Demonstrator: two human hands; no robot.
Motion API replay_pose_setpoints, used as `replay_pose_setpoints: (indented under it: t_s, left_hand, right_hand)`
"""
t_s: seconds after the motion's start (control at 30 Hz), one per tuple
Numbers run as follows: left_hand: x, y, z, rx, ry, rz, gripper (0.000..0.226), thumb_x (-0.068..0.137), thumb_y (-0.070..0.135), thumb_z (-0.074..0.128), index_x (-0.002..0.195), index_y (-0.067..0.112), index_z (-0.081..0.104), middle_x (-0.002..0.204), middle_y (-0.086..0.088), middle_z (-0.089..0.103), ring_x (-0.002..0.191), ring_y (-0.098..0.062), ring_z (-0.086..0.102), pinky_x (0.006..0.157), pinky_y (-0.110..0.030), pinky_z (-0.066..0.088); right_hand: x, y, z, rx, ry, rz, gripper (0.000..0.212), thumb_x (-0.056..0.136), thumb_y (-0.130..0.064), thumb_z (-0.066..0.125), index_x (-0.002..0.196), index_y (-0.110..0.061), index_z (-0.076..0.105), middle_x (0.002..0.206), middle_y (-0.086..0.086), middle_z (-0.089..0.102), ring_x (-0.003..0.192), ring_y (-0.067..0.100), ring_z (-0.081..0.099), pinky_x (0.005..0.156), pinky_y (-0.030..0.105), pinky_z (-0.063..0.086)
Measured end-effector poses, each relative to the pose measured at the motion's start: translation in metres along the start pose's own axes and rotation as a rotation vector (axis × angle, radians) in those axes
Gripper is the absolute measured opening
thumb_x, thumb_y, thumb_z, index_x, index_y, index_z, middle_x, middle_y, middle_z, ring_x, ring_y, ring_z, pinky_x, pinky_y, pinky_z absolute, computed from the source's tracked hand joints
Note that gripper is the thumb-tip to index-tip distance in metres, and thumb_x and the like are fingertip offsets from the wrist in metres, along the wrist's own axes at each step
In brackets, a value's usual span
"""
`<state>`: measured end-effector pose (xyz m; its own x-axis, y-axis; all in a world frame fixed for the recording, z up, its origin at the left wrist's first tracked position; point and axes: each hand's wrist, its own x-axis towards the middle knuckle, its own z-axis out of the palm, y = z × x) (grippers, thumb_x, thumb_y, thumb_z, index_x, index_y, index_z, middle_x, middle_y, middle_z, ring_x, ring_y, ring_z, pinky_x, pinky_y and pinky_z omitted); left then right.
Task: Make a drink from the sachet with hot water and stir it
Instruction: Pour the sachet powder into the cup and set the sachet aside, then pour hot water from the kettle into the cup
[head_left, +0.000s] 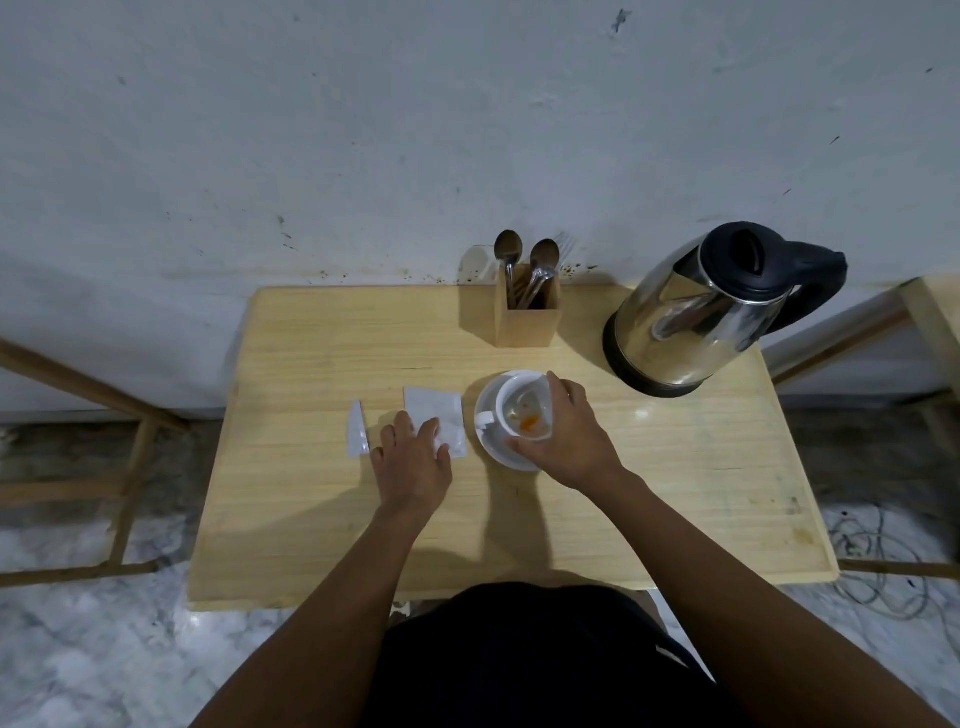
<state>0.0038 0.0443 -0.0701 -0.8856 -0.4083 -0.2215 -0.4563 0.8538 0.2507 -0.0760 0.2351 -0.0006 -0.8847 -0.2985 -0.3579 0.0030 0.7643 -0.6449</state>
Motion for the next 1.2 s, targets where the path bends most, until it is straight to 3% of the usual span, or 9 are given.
replay_pose_setpoints:
  t_s: [0.1,0.2,0.37,0.53,0.73,0.93,1.0,1.1,1.2]
  left_hand:
    - [0.002,0.002,-0.005,-0.057,-0.033,-0.029,0.033,0.089,0.037,0.05,0.119,0.023,0.053,0.129,-0.011,0.042,0.118,-0.032,0.042,0.097,-0.047,0.04]
    - [0.003,0.014,-0.019,-0.227,0.043,-0.023,0.038,0.092,0.04,0.048,0.125,0.021,0.055,0.133,-0.01,0.045,0.121,-0.032,0.042,0.101,-0.045,0.037]
    - [-0.001,0.05,-0.048,-0.664,-0.107,0.053,0.033,0.095,0.041,0.045,0.113,0.021,0.062,0.114,-0.002,0.058,0.099,-0.022,0.059,0.086,-0.034,0.048]
    - [0.002,0.067,-0.048,-0.661,-0.141,-0.003,0.031,0.093,0.034,0.052,0.107,0.012,0.067,0.106,-0.009,0.062,0.097,-0.022,0.059,0.08,-0.025,0.039]
    - [0.004,0.078,-0.045,-0.714,-0.096,-0.086,0.024,0.091,0.024,0.057,0.103,0.005,0.066,0.093,-0.001,0.061,0.086,-0.015,0.054,0.075,-0.025,0.038]
    - [0.006,0.094,-0.039,-0.735,-0.052,-0.219,0.013,0.089,0.017,0.055,0.085,0.007,0.062,0.084,-0.006,0.064,0.08,-0.022,0.056,0.072,-0.027,0.039]
    - [0.005,0.094,-0.036,-0.727,-0.03,-0.264,0.015,0.089,0.017,0.054,0.078,0.007,0.058,0.077,-0.007,0.061,0.077,-0.025,0.056,0.07,-0.029,0.039]
    - [0.005,0.105,-0.032,-0.723,0.026,-0.325,0.021,0.09,0.016,0.052,0.071,0.008,0.052,0.068,-0.005,0.055,0.071,-0.025,0.053,0.067,-0.03,0.037]
    - [0.001,0.116,-0.03,-0.761,0.083,-0.397,0.019,0.091,0.015,0.051,0.074,0.007,0.053,0.067,-0.004,0.054,0.07,-0.023,0.051,0.068,-0.029,0.037]
  right_hand:
    - [0.001,0.001,-0.002,-0.028,-0.011,-0.004,0.104,0.058,-0.074,0.065,0.145,-0.03,0.028,0.143,-0.006,0.033,0.125,0.017,0.048,0.088,0.045,0.053]
    - [0.001,0.003,-0.013,-0.037,0.0,-0.029,0.092,0.079,-0.061,0.066,0.152,-0.027,0.022,0.151,-0.005,0.031,0.131,0.016,0.043,0.096,0.043,0.048]
    - [-0.009,0.008,-0.05,0.094,0.166,-0.074,0.064,0.089,-0.056,0.059,0.144,-0.029,0.041,0.145,-0.007,0.046,0.127,0.009,0.049,0.101,0.041,0.047]
    - [-0.023,0.015,-0.093,0.21,0.368,-0.083,0.047,0.094,-0.044,0.058,0.136,-0.021,0.055,0.135,-0.001,0.056,0.115,0.005,0.053,0.1,0.034,0.048]
    - [-0.03,0.044,-0.126,0.282,0.567,-0.085,0.034,0.097,-0.037,0.055,0.127,-0.021,0.059,0.126,-0.003,0.058,0.115,0.011,0.056,0.094,0.038,0.052]
    - [-0.014,0.066,-0.172,0.355,0.848,-0.07,0.029,0.097,-0.039,0.055,0.122,-0.024,0.058,0.118,-0.01,0.05,0.1,0.0,0.055,0.085,0.022,0.047]
    - [-0.003,0.07,-0.185,0.343,0.861,-0.041,0.04,0.095,-0.045,0.055,0.129,-0.024,0.054,0.128,-0.008,0.045,0.108,0.0,0.051,0.092,0.02,0.042]
    - [0.018,0.08,-0.211,0.298,0.767,-0.056,0.054,0.092,-0.054,0.055,0.136,-0.024,0.049,0.141,-0.002,0.039,0.129,0.012,0.043,0.105,0.03,0.04]
    - [0.038,0.092,-0.233,0.272,0.657,-0.093,0.055,0.088,-0.061,0.055,0.13,-0.025,0.054,0.135,0.0,0.044,0.126,0.016,0.046,0.105,0.037,0.044]
